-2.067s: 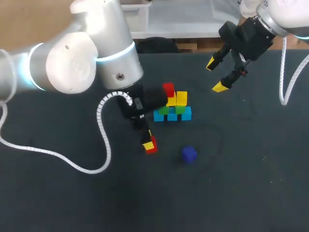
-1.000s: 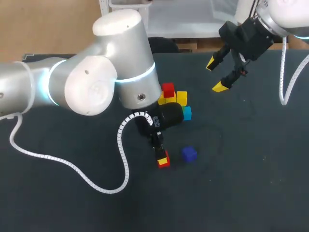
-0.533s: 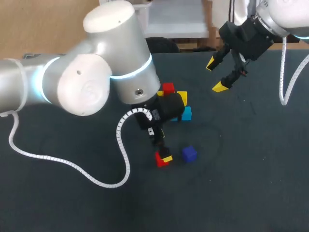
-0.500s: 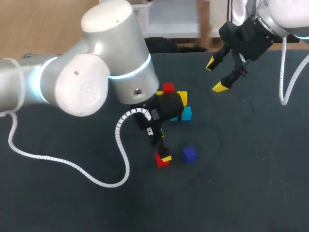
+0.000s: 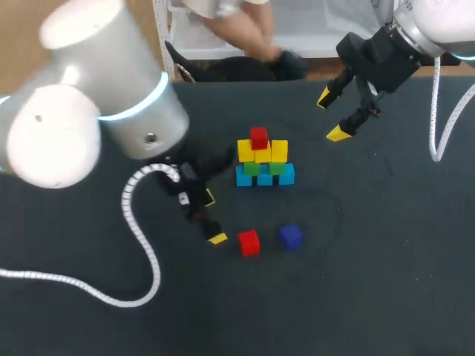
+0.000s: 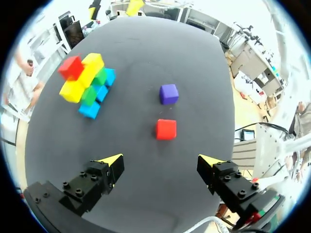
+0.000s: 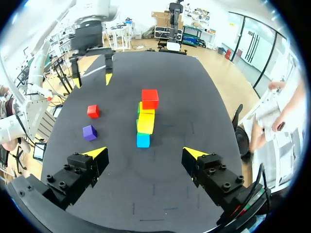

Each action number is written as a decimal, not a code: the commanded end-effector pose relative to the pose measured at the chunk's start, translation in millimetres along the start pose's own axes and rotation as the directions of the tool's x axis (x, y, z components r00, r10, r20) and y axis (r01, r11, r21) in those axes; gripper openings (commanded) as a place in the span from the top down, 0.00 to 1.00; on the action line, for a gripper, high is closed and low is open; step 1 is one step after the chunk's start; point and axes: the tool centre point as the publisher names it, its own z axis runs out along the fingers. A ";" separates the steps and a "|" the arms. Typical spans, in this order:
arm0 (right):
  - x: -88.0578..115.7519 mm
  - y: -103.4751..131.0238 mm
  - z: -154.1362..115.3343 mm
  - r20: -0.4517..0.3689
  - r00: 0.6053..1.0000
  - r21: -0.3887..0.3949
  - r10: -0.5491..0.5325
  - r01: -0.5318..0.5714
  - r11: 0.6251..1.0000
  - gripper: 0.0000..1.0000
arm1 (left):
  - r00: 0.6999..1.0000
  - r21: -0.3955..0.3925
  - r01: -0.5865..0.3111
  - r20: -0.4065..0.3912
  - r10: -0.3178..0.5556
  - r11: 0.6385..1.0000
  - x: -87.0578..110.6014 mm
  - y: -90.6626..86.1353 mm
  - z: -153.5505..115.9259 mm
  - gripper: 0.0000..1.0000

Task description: Place the blue cubes, place green cubes on the blue cubes, place the yellow cubes on the green cubes, then place the red cubes on the yellow cubes, and place purple cube on the red cubes.

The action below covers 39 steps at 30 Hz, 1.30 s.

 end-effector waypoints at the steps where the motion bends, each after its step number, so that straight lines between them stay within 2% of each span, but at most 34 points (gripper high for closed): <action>1: 0.2 -0.3 0.0 0.001 1.000 -0.001 0.000 0.000 1.000 0.00 | 0.954 -0.060 -0.120 0.269 0.132 0.991 11.1 10.0 -13.1 0.00; 5: 0.2 -0.3 0.0 0.001 1.000 -0.001 0.000 0.000 1.000 0.00 | 0.927 -0.149 -0.165 0.314 0.205 0.975 -3.6 21.9 -29.2 0.00; 7: 0.2 -0.3 0.0 0.001 1.000 -0.001 0.000 0.000 1.000 0.00 | 0.901 -0.190 -0.197 0.352 0.254 0.962 -9.9 28.6 -35.9 0.00; 13: 0.2 -0.3 0.0 0.001 1.000 -0.001 0.000 0.000 1.000 0.00 | 0.883 -0.222 -0.262 0.337 0.326 0.939 -19.6 53.8 -52.2 0.00; 18: 0.2 -0.3 0.0 0.001 1.000 -0.001 0.000 0.000 1.000 0.00 | 0.879 -0.193 -0.286 0.337 0.337 0.939 -17.7 79.3 -61.8 0.00; 20: 0.2 -0.3 0.0 0.001 1.000 -0.001 0.000 0.000 1.000 0.00 | 0.874 -0.180 -0.264 0.370 0.314 0.947 -14.8 89.0 -65.5 0.00; 22: 0.2 -0.3 0.0 0.001 1.000 -0.001 0.000 0.000 1.000 0.00 | 0.889 -0.132 -0.257 0.356 0.287 0.957 -13.3 98.9 -68.9 0.00; 24: 0.2 -0.3 0.0 0.001 1.000 -0.001 0.000 0.000 1.000 0.00 | 0.888 -0.123 -0.250 0.367 0.278 0.960 -14.0 107.0 -73.1 0.00; 25: 0.2 -0.3 0.0 0.001 1.000 -0.001 0.000 0.000 1.000 0.00 | 0.899 -0.090 -0.243 0.354 0.259 0.966 -14.8 110.9 -75.2 0.00; 32: 0.2 -0.3 0.0 0.001 1.000 -0.001 0.000 0.000 1.000 0.00 | 0.901 -0.092 -0.267 0.329 0.282 0.959 -17.6 131.5 -93.8 0.00; 39: 0.2 -0.3 0.0 0.001 1.000 -0.001 0.000 0.000 1.000 0.00 | 0.898 -0.090 -0.283 0.324 0.296 0.955 -18.8 146.7 -94.9 0.00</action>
